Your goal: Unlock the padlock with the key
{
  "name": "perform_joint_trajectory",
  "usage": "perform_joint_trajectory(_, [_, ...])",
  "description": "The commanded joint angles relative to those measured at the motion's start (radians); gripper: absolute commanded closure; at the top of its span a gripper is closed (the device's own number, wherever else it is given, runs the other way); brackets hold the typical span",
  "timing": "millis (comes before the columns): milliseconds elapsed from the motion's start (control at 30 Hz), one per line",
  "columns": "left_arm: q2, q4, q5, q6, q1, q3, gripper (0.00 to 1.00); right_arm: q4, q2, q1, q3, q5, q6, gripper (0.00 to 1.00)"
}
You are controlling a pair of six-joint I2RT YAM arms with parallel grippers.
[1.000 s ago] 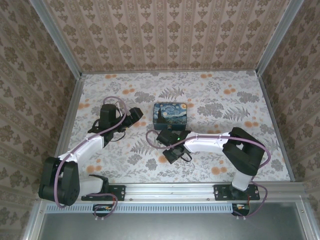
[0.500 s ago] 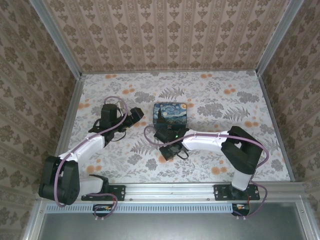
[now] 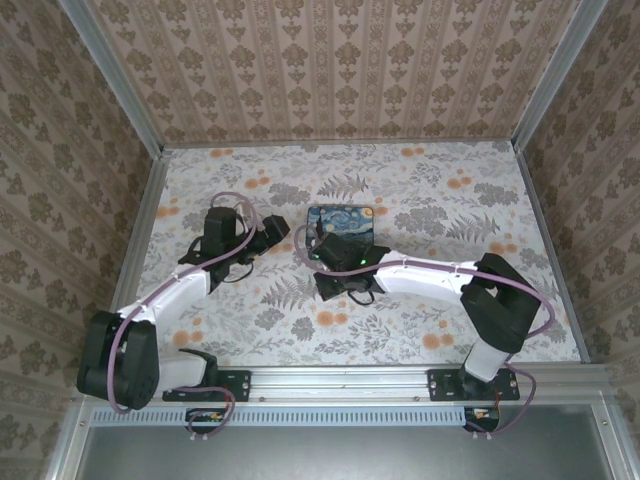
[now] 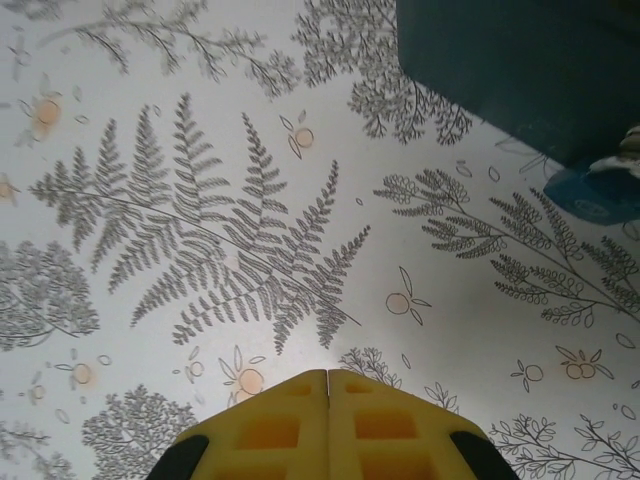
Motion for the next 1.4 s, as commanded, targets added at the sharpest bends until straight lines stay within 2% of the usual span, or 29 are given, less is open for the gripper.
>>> perform_joint_trajectory(0, [0.016, 0.003, 0.017, -0.025, -0.011, 0.029, 0.00, 0.022, -0.054, -0.006, 0.007, -0.002, 0.022, 1.00])
perform_joint_trajectory(300, [0.061, 0.048, 0.074, -0.156, -0.039, 0.046, 0.00, 0.036, -0.126, -0.024, 0.058, 0.022, 0.022, 1.00])
perform_joint_trajectory(567, [0.124, 0.189, 0.127, -0.455, -0.057, 0.032, 0.02, 0.052, -0.137, -0.070, 0.161, 0.032, 0.004, 1.00])
perform_joint_trajectory(733, [0.145, 0.328, 0.111, -0.669, -0.072, -0.008, 0.07, 0.078, -0.127, -0.096, 0.223, 0.036, -0.001, 1.00])
perform_joint_trajectory(933, [0.166, 0.410, 0.097, -0.824, -0.095, 0.001, 0.11, 0.102, -0.098, -0.111, 0.286, 0.037, -0.009, 1.00])
perform_joint_trajectory(1267, [0.212, 0.588, 0.064, -1.027, -0.115, -0.015, 0.21, 0.156, -0.065, -0.115, 0.309, 0.060, -0.011, 1.00])
perform_joint_trajectory(1367, [0.226, 0.632, 0.054, -1.062, -0.150, -0.025, 0.24, 0.170, -0.059, -0.115, 0.305, 0.069, -0.013, 1.00])
